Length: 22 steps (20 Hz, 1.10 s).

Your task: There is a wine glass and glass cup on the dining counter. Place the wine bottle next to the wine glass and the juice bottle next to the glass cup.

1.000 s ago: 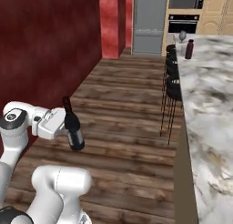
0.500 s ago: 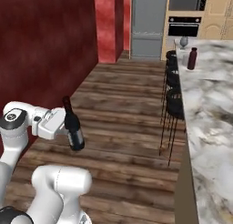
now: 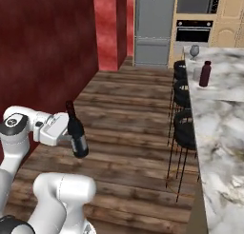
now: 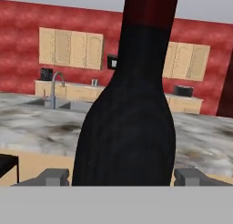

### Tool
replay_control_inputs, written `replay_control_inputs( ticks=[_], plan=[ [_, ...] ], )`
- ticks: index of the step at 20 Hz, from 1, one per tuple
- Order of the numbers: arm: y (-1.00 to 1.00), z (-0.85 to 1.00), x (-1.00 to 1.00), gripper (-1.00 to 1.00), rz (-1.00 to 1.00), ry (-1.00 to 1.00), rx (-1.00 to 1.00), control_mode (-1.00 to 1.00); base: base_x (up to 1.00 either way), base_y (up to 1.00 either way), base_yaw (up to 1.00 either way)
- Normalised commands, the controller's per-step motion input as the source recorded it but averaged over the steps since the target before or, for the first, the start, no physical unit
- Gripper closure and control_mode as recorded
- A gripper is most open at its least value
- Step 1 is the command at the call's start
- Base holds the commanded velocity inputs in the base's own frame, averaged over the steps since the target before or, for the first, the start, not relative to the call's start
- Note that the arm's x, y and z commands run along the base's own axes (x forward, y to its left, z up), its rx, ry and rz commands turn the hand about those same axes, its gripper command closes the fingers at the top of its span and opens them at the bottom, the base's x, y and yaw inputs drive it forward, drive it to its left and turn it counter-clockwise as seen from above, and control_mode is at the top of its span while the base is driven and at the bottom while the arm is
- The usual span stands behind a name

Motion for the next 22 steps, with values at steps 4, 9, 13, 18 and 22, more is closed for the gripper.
replay_control_inputs(
  ticks=[4,9,13,18,22],
  plan=[
    [0.00,0.00,0.00,1.00,0.00,0.00,0.00,1.00,0.93,0.05,0.00],
    [0.00,0.00,0.00,1.00,0.00,0.00,0.00,1.00,0.93,0.06,-0.01],
    [0.00,0.00,0.00,1.00,0.00,0.00,0.00,1.00,0.93,0.07,-0.02],
    [0.00,0.00,0.00,1.00,0.00,0.00,0.00,1.00,0.93,0.08,-0.02],
    [0.00,0.00,0.00,1.00,0.00,0.00,0.00,1.00,0.93,0.08,-0.02]
  ],
)
